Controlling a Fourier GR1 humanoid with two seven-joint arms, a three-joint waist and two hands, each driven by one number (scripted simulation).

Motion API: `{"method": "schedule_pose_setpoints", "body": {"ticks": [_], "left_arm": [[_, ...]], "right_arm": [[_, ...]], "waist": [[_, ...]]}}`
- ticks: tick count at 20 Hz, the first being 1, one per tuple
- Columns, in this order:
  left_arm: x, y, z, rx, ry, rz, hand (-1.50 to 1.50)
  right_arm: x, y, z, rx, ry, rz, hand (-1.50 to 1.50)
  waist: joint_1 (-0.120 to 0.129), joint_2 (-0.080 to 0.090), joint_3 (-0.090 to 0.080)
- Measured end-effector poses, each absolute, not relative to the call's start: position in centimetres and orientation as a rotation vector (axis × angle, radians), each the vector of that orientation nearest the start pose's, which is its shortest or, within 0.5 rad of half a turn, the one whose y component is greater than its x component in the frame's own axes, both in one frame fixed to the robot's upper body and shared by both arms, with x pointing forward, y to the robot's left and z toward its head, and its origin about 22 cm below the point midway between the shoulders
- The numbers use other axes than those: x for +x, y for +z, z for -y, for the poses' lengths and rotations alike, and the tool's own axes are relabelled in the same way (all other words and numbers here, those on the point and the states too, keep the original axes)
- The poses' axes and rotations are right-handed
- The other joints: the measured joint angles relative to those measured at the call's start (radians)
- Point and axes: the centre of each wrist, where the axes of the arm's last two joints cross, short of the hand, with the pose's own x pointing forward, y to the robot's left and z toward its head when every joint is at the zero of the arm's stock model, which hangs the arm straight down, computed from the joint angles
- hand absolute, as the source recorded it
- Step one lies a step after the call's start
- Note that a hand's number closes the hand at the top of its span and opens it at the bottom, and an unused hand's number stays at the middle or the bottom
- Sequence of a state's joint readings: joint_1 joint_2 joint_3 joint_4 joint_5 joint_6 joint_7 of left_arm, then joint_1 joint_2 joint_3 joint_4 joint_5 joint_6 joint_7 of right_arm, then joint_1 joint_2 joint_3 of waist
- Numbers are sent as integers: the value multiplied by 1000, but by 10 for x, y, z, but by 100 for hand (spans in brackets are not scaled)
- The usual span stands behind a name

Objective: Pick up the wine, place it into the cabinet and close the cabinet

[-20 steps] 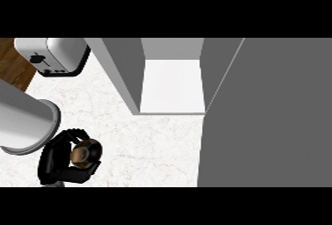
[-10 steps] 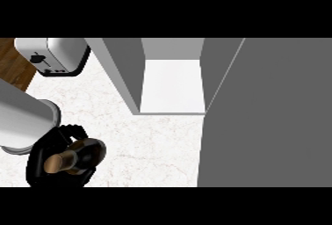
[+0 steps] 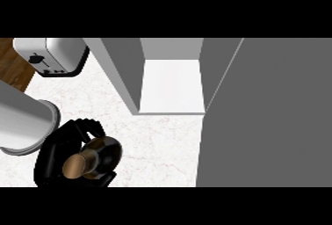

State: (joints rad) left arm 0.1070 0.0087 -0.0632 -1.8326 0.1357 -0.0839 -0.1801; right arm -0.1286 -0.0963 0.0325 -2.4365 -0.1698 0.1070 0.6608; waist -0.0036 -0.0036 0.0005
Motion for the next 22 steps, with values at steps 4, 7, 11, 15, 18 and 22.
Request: {"method": "schedule_pose_setpoints", "body": {"ticks": [4,7,11,15,18,22], "left_arm": [[221,64,-192,-253,13,1908,150],[222,86,-172,-290,4,1915,150],[229,101,-143,-314,15,1909,150],[238,114,-117,-324,27,1899,150],[239,119,-102,-307,26,1901,150],[250,128,-85,-270,31,1912,150]], "right_arm": [[165,206,218,199,283,1876,-150],[165,206,218,201,276,1877,-150],[166,207,221,187,272,1884,-150],[165,204,223,183,282,1881,-150],[164,205,224,177,275,1876,-150],[164,201,226,178,285,1876,-150]], "waist": [[-3,1,0],[-4,1,0],[-6,1,0],[-9,2,0],[-9,1,0],[-11,2,0]]}}
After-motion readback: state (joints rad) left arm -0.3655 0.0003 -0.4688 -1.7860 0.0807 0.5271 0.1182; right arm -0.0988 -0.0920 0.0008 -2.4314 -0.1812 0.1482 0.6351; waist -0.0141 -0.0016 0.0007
